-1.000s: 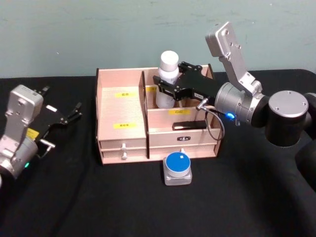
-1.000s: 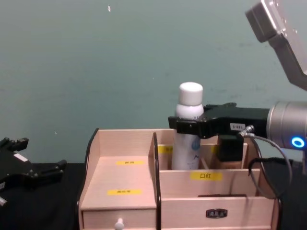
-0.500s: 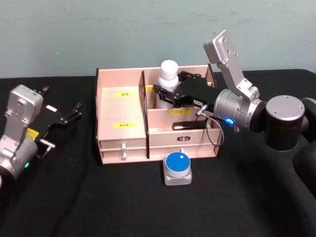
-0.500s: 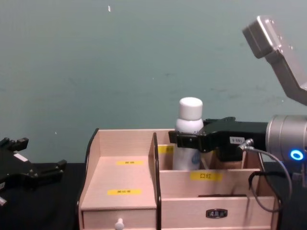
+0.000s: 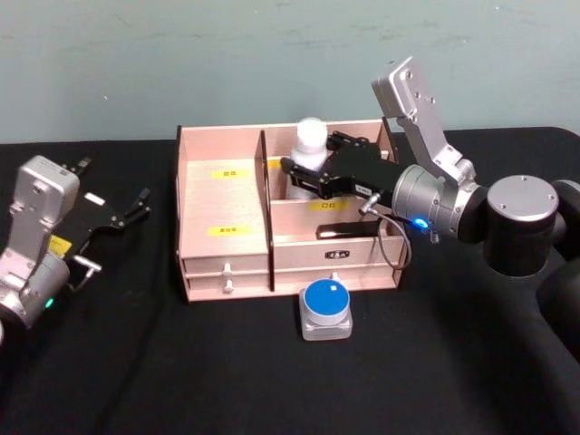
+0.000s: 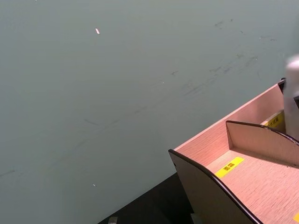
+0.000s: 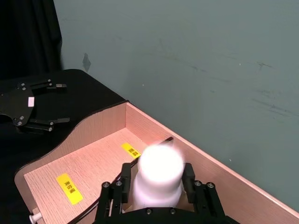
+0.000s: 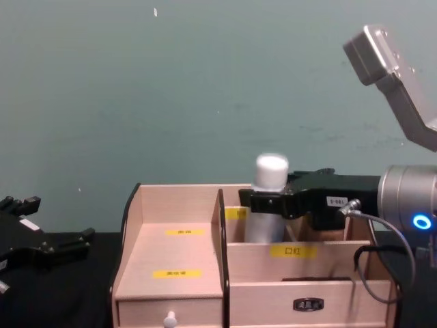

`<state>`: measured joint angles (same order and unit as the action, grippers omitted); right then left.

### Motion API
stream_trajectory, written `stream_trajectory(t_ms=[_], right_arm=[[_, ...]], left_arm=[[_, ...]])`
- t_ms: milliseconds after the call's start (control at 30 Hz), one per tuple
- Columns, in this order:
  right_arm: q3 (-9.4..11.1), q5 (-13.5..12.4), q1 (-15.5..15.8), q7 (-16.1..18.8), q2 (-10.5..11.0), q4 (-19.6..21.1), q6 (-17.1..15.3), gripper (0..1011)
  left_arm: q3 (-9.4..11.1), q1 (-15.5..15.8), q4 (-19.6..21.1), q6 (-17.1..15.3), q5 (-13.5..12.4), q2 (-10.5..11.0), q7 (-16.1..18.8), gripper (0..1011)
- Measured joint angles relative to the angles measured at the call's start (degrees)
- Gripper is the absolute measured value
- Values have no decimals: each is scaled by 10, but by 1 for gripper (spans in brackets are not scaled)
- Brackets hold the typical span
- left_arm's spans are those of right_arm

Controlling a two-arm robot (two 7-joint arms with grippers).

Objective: Pick up the facial cleanser and watermelon frost from the table and place them into the tiered storage box.

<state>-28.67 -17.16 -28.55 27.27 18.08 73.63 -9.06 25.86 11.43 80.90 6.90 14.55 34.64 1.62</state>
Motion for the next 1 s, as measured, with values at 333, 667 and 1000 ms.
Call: stream_trajectory(t_ms=[333, 667, 1000], right_arm=[[1, -1, 1, 0, 1, 3, 0, 946], [16, -12, 31, -14, 28, 88, -40, 1002], [36, -38, 102, -30, 88, 254, -117, 1002]], left_arm=[[0, 0, 0, 0, 0, 0, 0, 1010], [0, 0, 0, 0, 0, 0, 0, 1010], [0, 0, 0, 0, 0, 0, 0, 1009]])
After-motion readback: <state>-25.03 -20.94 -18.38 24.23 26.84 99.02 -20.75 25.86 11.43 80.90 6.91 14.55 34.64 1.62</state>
